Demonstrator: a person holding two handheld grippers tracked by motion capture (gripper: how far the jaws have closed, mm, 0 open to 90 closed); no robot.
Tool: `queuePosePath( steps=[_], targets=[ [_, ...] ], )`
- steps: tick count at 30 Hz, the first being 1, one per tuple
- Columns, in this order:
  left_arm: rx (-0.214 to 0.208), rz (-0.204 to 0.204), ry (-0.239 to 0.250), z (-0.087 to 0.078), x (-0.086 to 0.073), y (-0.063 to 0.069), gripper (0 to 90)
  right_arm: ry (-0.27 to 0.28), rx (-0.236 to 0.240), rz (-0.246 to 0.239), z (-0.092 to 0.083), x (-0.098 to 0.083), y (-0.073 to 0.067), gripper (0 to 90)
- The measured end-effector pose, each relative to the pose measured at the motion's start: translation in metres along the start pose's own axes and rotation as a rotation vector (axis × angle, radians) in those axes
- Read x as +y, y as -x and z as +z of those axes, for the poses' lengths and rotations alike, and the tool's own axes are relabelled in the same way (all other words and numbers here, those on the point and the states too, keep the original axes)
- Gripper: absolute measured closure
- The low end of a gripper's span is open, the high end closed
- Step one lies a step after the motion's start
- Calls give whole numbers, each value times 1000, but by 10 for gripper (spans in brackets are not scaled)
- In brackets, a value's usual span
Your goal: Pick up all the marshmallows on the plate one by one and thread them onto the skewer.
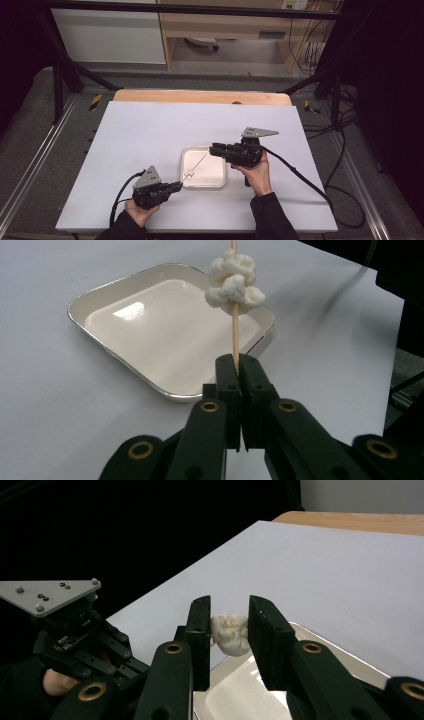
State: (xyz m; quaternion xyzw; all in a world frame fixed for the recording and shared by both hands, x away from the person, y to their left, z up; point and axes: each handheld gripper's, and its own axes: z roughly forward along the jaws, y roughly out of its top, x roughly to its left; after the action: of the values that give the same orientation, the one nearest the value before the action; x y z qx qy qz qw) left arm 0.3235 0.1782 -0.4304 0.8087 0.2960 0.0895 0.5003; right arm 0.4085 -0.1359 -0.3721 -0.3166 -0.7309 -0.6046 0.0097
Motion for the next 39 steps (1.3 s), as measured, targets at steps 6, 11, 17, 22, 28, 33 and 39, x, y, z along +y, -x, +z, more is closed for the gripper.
queuePosePath(
  steps=[6, 11, 17, 22, 28, 33, 39],
  targets=[
    [2, 3, 10, -1, 1, 1, 882, 1, 14, 20, 4, -2, 1, 718],
    [2, 3, 15, -1, 1, 1, 883, 10, 32, 34, 6, -3, 1, 719],
    [3, 4, 16, -1, 1, 1, 883, 10, 40, 43, 9, -5, 2, 719],
    [5, 7, 20, -2, 1, 1, 882, 0, 46, 48, 11, -7, 2, 719],
    [3, 9, 19, -1, 1, 1, 883, -8, 56, 57, 14, -10, 2, 720],
    [2, 10, 17, -1, 0, 2, 883, -12, 67, 64, 16, -13, 1, 724],
    [3, 9, 17, -1, 0, 2, 883, -22, 80, 73, 21, -17, 0, 731]
  ],
)
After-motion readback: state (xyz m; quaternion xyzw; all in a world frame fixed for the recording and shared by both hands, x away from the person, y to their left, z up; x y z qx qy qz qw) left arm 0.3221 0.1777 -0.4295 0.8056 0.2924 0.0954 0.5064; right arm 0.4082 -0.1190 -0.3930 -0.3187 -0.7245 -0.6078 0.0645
